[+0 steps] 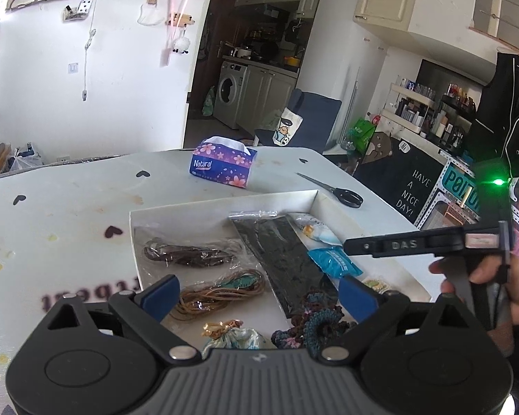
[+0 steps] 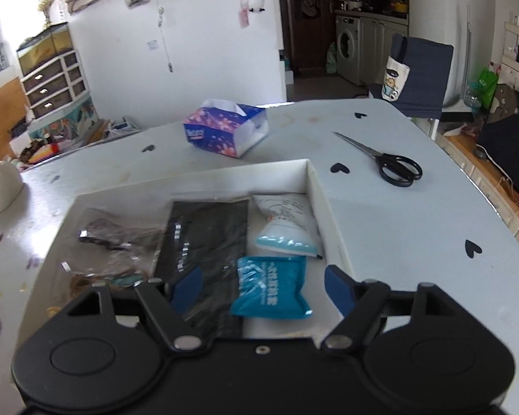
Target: Organize soft objects
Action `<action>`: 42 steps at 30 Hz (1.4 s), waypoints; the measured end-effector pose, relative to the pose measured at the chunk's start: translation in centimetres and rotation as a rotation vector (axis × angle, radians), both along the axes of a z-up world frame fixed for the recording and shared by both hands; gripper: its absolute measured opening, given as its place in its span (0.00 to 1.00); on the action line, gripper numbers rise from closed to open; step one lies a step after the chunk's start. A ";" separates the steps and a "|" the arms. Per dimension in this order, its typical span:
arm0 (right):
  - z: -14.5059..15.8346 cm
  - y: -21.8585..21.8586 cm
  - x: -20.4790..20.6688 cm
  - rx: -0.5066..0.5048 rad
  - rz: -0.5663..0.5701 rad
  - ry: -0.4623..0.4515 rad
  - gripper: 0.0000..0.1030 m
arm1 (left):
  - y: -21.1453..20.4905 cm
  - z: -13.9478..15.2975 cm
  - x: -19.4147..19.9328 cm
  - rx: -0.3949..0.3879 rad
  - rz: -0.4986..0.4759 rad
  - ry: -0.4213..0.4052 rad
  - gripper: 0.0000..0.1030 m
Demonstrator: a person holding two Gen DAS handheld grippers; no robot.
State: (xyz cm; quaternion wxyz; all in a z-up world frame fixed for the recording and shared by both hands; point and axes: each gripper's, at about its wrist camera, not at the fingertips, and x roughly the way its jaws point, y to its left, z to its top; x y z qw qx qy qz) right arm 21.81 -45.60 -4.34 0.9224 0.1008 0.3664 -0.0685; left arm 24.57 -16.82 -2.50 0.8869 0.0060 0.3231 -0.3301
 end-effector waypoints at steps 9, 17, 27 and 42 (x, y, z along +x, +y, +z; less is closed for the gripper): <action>3.6 2.9 -4.6 0.020 0.034 -0.097 0.77 | 1.2 1.6 -1.5 -0.013 0.023 -0.034 0.95; 7.3 5.8 -9.1 0.006 0.065 -0.207 0.83 | 2.6 4.1 -4.4 -0.016 0.070 -0.103 0.99; 9.8 8.4 -14.9 -0.051 0.064 -0.309 1.00 | 4.9 5.7 -8.7 -0.013 0.162 -0.145 1.00; 8.7 10.2 -22.6 -0.099 0.000 -0.360 1.00 | 7.7 5.3 -15.7 -0.018 0.273 -0.196 1.00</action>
